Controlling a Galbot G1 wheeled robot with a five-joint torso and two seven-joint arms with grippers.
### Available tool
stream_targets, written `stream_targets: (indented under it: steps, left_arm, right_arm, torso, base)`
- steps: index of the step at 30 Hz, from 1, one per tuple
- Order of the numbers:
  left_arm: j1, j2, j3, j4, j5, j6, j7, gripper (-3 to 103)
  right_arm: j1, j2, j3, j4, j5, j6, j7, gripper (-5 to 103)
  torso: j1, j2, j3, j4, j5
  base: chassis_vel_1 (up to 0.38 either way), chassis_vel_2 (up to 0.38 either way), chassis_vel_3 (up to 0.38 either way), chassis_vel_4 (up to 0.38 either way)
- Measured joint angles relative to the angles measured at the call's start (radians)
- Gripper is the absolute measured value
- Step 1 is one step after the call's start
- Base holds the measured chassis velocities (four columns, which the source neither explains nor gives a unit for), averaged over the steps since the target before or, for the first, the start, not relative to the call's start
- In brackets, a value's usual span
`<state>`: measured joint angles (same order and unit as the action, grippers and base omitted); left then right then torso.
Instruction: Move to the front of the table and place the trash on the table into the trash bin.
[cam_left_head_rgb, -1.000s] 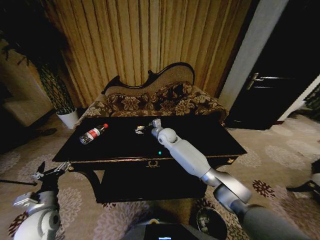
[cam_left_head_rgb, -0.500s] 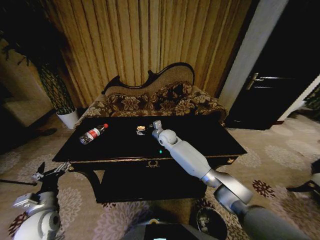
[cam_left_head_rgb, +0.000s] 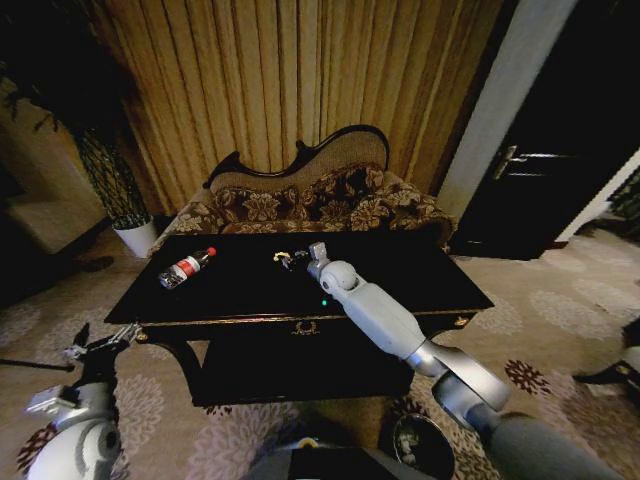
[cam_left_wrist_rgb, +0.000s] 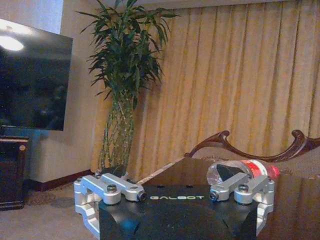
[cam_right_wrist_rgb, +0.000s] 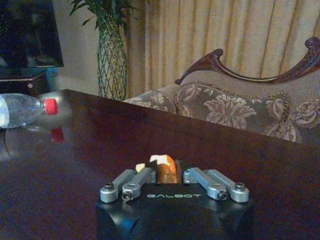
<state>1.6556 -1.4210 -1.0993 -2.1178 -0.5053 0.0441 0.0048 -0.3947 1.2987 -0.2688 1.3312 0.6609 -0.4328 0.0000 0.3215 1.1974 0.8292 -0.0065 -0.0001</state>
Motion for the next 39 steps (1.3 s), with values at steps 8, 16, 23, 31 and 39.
stream_targets:
  steps: [8, 16, 23, 31, 39]
  left_arm:
    - [-0.002, 0.007, -0.002, 0.002, -0.001, 0.000, 0.000, 100]
    - [-0.008, 0.014, 0.000, 0.008, -0.002, -0.001, 0.000, 100]
    - [-0.045, 0.076, 0.011, 0.022, -0.020, 0.023, -0.003, 100]
    - [-0.095, 0.164, 0.083, 0.043, -0.024, 0.054, -0.009, 100]
    - [-0.127, 0.222, 0.154, 0.067, -0.043, 0.072, -0.019, 100]
  right_arm:
    - [-0.005, -0.001, -0.001, 0.005, -0.001, 0.004, 0.000, 4]
    - [-0.013, 0.001, 0.047, 0.050, 0.013, 0.005, 0.000, 4]
    - [-0.049, -0.050, 0.194, 0.155, 0.008, -0.024, 0.000, 4]
    - [-0.178, -0.209, 0.420, 0.260, -0.008, -0.041, 0.000, 4]
    - [-0.373, -0.270, 0.576, 0.344, -0.108, 0.077, 0.000, 4]
  torso:
    - [0.000, 0.000, 0.000, 0.0000, 0.0000]
    - [0.000, 0.000, 0.000, 0.0001, 0.0000]
    - [0.000, 0.000, 0.000, 0.0000, 0.0001]
    - [0.000, 0.000, 0.000, -0.0008, 0.0003]
    - [0.000, 0.000, 0.000, -0.0001, 0.0002]
  base:
    - [0.000, 0.000, 0.000, 0.000]
    - [0.000, 0.000, 0.000, 0.000]
    - [0.000, 0.000, 0.000, 0.000]
    - [0.000, 0.000, 0.000, 0.000]
    - [0.000, 0.000, 0.000, 0.000]
